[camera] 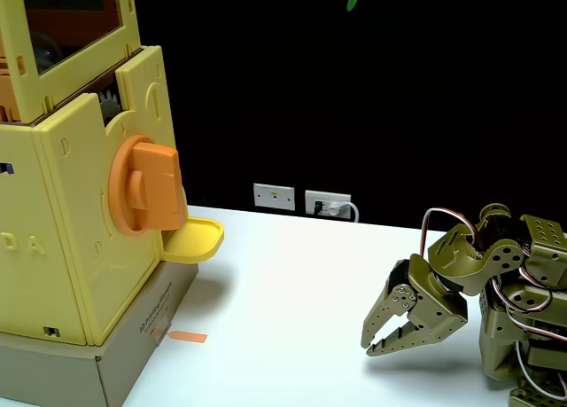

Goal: Turn the button of vending machine.

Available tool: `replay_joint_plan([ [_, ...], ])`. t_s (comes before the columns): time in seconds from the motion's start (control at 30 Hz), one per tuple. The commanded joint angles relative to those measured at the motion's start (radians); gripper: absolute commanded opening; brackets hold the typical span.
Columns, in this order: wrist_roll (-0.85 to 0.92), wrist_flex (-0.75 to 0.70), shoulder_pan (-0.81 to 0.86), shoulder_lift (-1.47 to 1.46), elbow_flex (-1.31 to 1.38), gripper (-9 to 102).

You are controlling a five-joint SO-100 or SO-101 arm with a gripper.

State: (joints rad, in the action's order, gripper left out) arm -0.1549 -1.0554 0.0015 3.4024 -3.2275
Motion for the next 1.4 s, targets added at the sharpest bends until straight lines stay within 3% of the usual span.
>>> replay_joint_plan([
  [0.0, 0.112, -0.009, -0.072, 0.144, -0.04, -1],
  [0.3, 0.103, -0.006, -0.063, 0.144, -0.04, -1],
  [0.63, 0.216, 0.002, -0.02, 0.104, -0.031, 0],
  [0.97, 0.31, 0.345, 0.037, -0.199, 0.14, 1],
  [1.37, 0.279, 0.482, 0.103, -0.304, 0.417, 1],
])
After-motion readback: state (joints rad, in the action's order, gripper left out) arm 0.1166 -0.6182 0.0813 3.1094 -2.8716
